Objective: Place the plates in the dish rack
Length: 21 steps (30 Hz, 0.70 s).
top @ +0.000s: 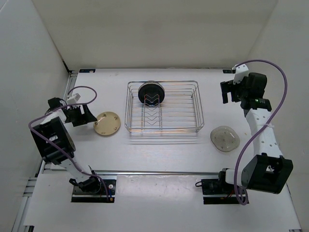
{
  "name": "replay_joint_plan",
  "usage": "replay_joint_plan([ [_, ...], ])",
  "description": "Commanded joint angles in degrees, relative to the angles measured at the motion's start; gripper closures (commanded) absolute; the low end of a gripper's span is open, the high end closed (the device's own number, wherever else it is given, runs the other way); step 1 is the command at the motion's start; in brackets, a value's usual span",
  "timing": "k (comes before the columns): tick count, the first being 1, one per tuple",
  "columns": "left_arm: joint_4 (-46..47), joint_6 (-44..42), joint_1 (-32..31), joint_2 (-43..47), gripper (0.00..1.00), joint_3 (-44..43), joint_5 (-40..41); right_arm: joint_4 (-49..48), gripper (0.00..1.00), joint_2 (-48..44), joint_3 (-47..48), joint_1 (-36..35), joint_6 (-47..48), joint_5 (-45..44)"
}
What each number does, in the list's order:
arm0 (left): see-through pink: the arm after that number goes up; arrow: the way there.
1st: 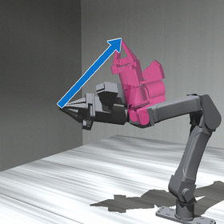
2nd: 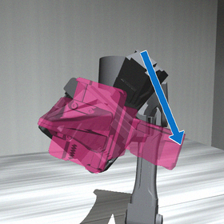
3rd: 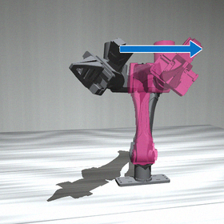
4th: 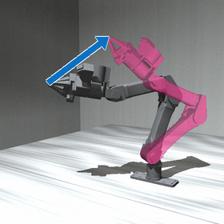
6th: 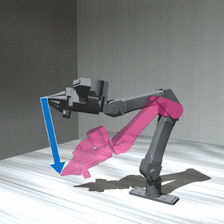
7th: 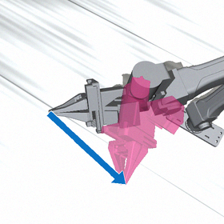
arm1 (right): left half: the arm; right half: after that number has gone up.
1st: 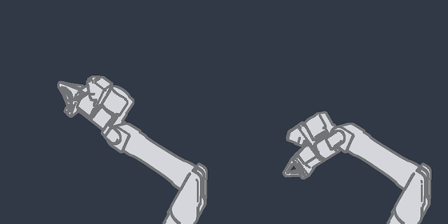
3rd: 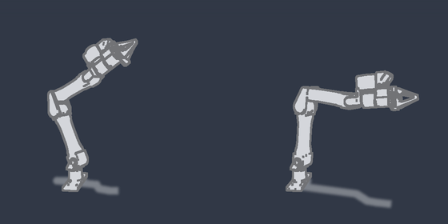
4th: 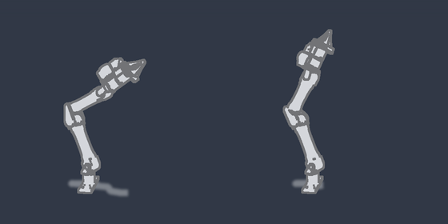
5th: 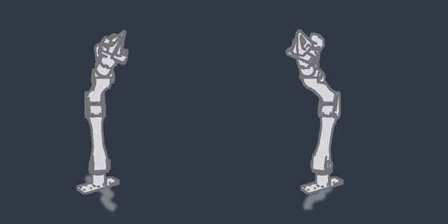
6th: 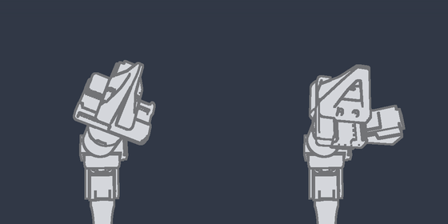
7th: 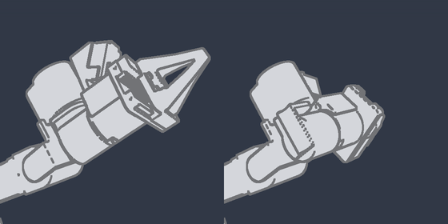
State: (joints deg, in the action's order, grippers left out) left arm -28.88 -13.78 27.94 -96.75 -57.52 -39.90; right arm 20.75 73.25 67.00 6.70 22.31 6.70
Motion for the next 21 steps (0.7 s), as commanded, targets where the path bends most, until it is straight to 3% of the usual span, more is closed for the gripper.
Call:
replay_joint_plan([
  [1, 0.23, -1.42, 0.18, -1.07, 0.16, -1.81, -1.67, -1.94, 0.0, -3.46, -0.81, 0.6, -3.06, 4.11],
  [6, -0.3, -1.95, 0.18, -2.65, 0.26, -2.42, -1.67, -2.47, 0.0, -5.22, -2.49, 0.6, -4.2, 4.81],
  [21, -3.11, -2.48, -7.11, -6.96, 0.28, -7.35, 5.71, -3.53, 0.0, -6.28, -5.92, 2.26, -5.25, 6.48],
])
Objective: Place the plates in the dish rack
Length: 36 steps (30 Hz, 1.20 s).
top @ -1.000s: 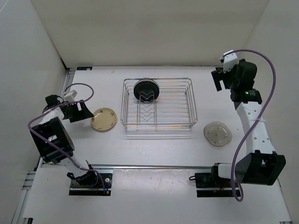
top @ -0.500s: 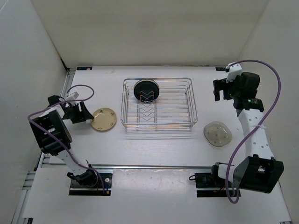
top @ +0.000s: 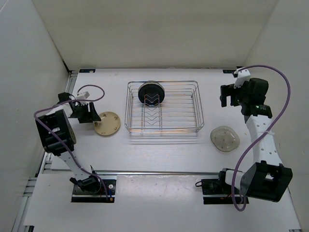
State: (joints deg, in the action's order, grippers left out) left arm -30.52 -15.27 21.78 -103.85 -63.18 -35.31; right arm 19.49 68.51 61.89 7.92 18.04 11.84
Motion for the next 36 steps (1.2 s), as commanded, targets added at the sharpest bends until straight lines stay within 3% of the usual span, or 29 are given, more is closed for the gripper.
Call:
replay_joint_plan([
  [1, -1.47, -0.99, -1.56, 0.14, 0.28, -2.21, 1.12, -2.26, 0.0, -2.06, -1.33, 1.04, -1.51, 1.35],
  [8, -3.49, -1.52, -2.27, -1.0, 0.33, -3.96, 1.65, -3.31, 0.0, -2.07, -1.86, 2.18, -1.52, 2.4],
  [14, -6.21, -2.57, -2.27, -1.53, 0.53, -5.28, 2.18, -3.31, 0.0, -2.59, -1.86, 2.71, -2.05, 3.02],
  [26, -10.78, -4.68, -2.8, -4.6, 0.52, -7.22, 3.84, -3.31, 0.0, -4.78, -2.39, 3.24, -2.57, 3.55],
  [30, -11.39, -5.73, -2.8, -5.65, 0.63, -7.74, 4.37, -3.31, 0.0, -4.79, -2.39, 3.24, -2.57, 3.55],
  [34, -12.02, -6.26, -2.8, -6.19, 0.84, -7.75, 4.37, -3.84, 0.0, -4.79, -2.91, 3.24, -2.57, 3.55],
  [36, -12.02, -6.27, -2.8, -6.71, 0.9, -7.75, 4.9, -3.84, 0.0, -4.79, -3.44, 3.24, -2.57, 3.02],
])
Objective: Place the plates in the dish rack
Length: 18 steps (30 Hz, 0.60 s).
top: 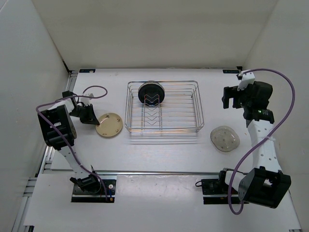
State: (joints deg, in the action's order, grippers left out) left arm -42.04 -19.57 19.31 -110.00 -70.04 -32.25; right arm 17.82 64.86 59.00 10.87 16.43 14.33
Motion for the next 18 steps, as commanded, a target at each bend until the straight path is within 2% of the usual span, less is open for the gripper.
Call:
replay_joint_plan([
  [1, -0.5, -1.96, -0.33, -0.57, 0.9, -0.89, 1.84, -2.18, 0.0, -1.14, -0.56, 0.29, -0.96, 0.53],
  [5, -1.02, -2.49, -0.33, -1.1, 0.9, -0.89, 2.37, -2.18, 0.0, -1.14, -1.08, 0.82, -0.96, 0.53],
  [10, -1.02, -2.32, -0.33, 4.94, 0.9, -2.2, 3.15, -2.18, 0.0, -1.14, -1.08, 0.82, -0.96, 0.53],
  [13, -1.02, -1.78, -0.33, 9.95, 0.9, -6.32, 6.21, -2.18, 0.0, -0.62, -1.08, 0.82, -0.96, 0.53],
  [18, -4.36, -3.1, -2.43, 13.84, 0.9, -20.81, 12.46, -2.7, 0.0, -0.09, -3.01, 0.82, -0.43, 0.53],
])
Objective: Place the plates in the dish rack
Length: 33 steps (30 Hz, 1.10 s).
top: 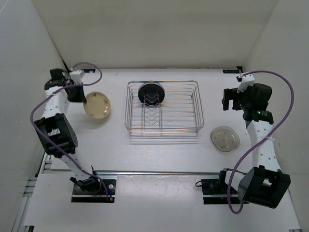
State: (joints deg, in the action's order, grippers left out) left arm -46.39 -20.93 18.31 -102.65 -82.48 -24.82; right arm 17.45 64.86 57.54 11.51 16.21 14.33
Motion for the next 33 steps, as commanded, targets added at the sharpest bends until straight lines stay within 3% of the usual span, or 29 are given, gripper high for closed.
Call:
replay_joint_plan([
  [1, -0.01, -2.44, -3.34, 7.98, 0.9, -10.4, 6.78, -2.34, 0.0, -0.09, -1.55, 0.18, -0.21, 0.53],
  [6, -1.85, -6.93, -10.82, 9.22, 0.9, -21.03, 16.98, -2.86, 0.0, -0.09, -3.48, 0.18, -0.21, 0.53],
  [11, -0.2, -12.28, -23.63, 11.24, 0.9, -23.08, 26.03, -2.86, 0.0, 0.44, -4.1, 0.18, -0.21, 1.05],
  [16, 7.97, -21.93, -37.18, 15.28, 0.9, -13.09, 40.42, -2.86, 0.0, 0.44, -4.63, 0.18, 0.32, 1.05],
  [21, 19.21, -29.51, -50.0, 17.92, 0.9, -4.72, 49.06, -3.39, 0.0, 0.96, -5.24, 0.18, 0.32, 1.66],
  [28, 28.29, -39.8, -59.69, 18.54, 0.9, -0.76, 55.14, -3.39, 0.0, 0.97, -7.09, 0.18, 0.32, 2.2],
  [33, 31.89, -47.53, -62.68, 18.54, 0.9, 0.91, 56.37, -3.39, 0.0, 0.97, -7.62, 0.18, 0.32, 2.2],
])
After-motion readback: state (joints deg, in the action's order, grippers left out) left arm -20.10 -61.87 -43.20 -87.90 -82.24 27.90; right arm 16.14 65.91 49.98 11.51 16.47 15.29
